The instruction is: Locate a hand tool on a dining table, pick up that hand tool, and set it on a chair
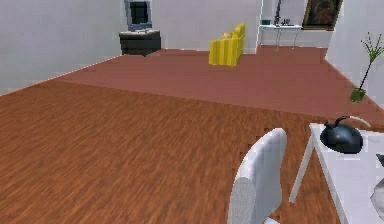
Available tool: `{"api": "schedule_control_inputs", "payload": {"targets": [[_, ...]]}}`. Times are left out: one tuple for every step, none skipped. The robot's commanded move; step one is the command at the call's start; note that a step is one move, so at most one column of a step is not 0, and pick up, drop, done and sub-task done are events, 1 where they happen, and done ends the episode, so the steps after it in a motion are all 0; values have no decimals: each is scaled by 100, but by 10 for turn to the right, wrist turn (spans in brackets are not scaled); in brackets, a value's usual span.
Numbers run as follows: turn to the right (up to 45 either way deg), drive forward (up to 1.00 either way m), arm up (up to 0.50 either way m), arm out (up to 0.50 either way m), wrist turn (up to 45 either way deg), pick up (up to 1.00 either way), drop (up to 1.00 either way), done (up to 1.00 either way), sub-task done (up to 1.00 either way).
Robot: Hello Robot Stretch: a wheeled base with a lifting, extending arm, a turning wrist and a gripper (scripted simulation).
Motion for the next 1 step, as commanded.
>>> {"api": "schedule_control_inputs", "payload": {"targets": [[0, 0, 0, 0, -450, 0, 0, 0, 0]]}}
